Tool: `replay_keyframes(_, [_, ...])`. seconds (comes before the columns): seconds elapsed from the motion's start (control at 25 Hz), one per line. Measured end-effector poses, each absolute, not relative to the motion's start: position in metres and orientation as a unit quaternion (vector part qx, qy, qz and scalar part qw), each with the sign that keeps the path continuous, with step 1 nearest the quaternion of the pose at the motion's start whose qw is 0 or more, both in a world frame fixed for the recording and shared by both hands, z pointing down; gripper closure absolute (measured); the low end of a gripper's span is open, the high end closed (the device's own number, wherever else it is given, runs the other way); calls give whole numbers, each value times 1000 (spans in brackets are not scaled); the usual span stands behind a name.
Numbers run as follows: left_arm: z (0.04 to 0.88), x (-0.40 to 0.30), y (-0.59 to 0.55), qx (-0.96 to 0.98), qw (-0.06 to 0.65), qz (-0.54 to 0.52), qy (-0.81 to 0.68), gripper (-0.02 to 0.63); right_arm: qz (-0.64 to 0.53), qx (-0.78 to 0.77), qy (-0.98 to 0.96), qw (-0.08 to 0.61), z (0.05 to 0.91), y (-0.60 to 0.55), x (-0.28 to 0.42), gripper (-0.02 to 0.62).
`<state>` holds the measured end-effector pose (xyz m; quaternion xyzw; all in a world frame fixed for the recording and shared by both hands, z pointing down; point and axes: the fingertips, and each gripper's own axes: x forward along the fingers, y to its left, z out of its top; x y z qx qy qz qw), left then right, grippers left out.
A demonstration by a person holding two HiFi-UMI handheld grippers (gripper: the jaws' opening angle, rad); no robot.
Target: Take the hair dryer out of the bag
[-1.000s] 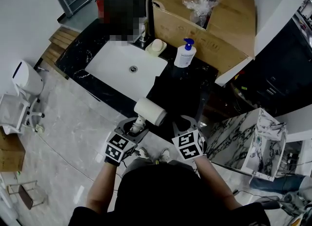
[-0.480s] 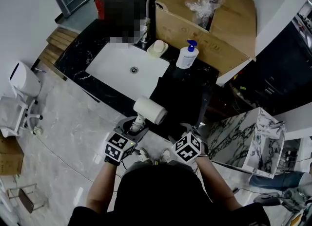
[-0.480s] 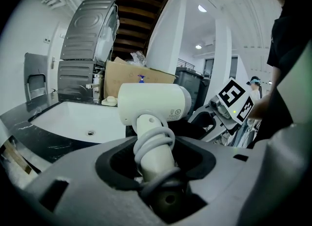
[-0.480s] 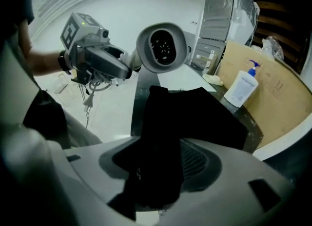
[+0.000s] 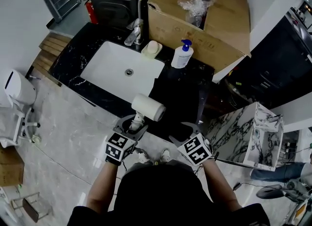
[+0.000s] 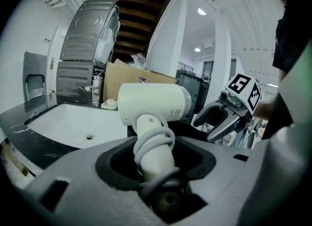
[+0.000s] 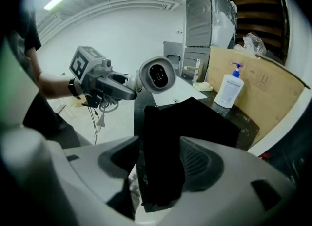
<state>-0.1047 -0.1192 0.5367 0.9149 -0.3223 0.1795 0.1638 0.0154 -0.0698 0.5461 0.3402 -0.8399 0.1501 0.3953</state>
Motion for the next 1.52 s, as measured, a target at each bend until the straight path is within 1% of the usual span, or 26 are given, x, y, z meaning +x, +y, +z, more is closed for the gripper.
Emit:
replay_keyframes(0.2, [527, -103, -128, 916, 154, 172, -328, 381, 139, 373, -847, 354, 516, -77, 22, 333])
replay_keyframes(0.28, [521, -102, -131, 916, 150, 165, -334, 380, 132, 389, -850, 329, 505, -82, 25, 348])
replay_keyframes(0.4, [508, -104, -133, 915, 145, 148, -347, 380, 119, 416, -852, 294, 490, -90, 30, 427])
replay_keyframes(0.56, [486, -109, -140, 910, 138, 125, -371, 380, 108, 452, -844, 267, 478, -102, 43, 546])
replay_keyframes(0.6, [482, -110, -142, 908, 138, 120, -377, 381, 108, 459, -843, 261, 476, -104, 46, 565])
replay_keyframes(0.68, [478, -113, -142, 905, 141, 114, -384, 381, 107, 469, -840, 252, 474, -107, 51, 579])
replay_keyframes(0.8, [476, -117, -142, 903, 141, 111, -391, 380, 105, 482, -838, 236, 467, -111, 60, 581])
replay_keyframes(1.04, [464, -131, -141, 893, 140, 88, -420, 382, 94, 521, -829, 178, 438, -120, 86, 582])
replay_keyframes(1.32, [447, -132, -141, 887, 131, 61, -438, 382, 81, 564, -810, 138, 413, -127, 127, 582])
replay_keyframes(1.52, [443, -131, -138, 883, 134, 50, -448, 381, 76, 574, -807, 116, 399, -131, 140, 583])
